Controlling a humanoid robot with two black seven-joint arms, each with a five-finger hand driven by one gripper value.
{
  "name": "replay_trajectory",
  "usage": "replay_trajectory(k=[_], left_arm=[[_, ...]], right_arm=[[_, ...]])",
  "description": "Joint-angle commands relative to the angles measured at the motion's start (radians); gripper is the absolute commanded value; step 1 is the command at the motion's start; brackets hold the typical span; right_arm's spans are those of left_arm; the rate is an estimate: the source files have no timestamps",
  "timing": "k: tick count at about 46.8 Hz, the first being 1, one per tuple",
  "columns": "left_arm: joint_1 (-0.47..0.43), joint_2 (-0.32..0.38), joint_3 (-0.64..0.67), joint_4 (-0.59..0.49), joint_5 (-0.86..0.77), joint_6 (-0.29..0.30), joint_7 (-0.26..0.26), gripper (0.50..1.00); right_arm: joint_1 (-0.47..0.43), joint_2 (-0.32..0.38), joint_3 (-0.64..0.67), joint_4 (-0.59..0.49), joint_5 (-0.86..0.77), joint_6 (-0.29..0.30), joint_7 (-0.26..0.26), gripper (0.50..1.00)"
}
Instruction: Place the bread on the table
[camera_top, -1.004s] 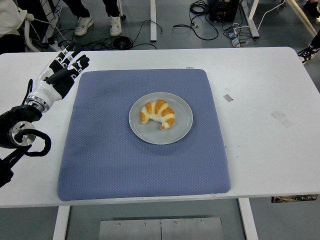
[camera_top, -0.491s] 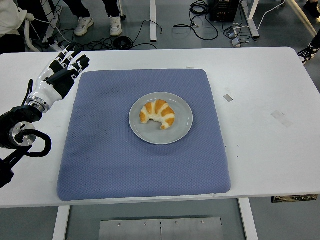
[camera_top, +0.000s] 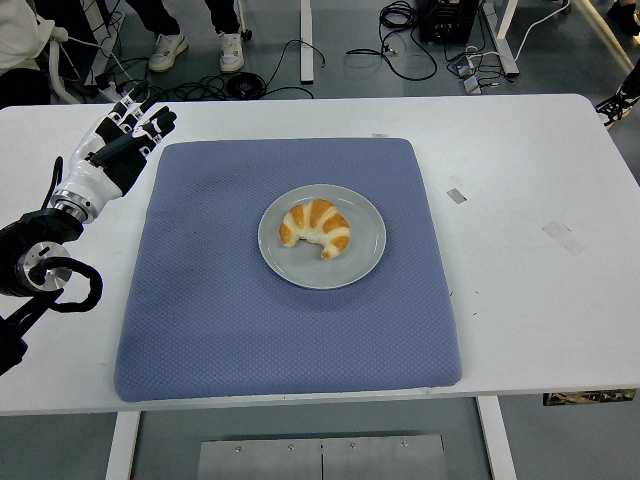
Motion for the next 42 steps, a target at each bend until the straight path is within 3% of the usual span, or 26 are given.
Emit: replay_trajectory(k=[1, 21, 30, 36, 42], left_arm=[[0.0, 0.0, 0.002, 0.0, 0.0, 0.001, 0.0, 0.983], [-0.028, 0.026, 0.009, -0.064, 0.041, -0.012, -0.006, 0.983], [-0.034, 0.028, 0.005, -0.098, 0.415, 0.004, -0.025, 0.983], [-0.051, 0.046, -0.003, -0.152, 0.702, 0.079, -0.025, 0.983], [-0.055, 0.072, 0.0, -0.218, 0.859, 0.1, -0.025, 0.983]], right_arm=[[-0.001, 0.0, 0.0, 0.0, 0.0, 0.0, 0.0, 1.0], [0.0, 0.0, 0.0, 0.0, 0.0, 0.0, 0.0, 1.0], [-0.001, 0.0, 0.0, 0.0, 0.0, 0.0, 0.0, 1.0], [-0.001, 0.0, 0.0, -0.001, 0.0, 0.001, 0.0, 1.0], [-0.001, 0.0, 0.0, 0.0, 0.0, 0.0, 0.0, 1.0]])
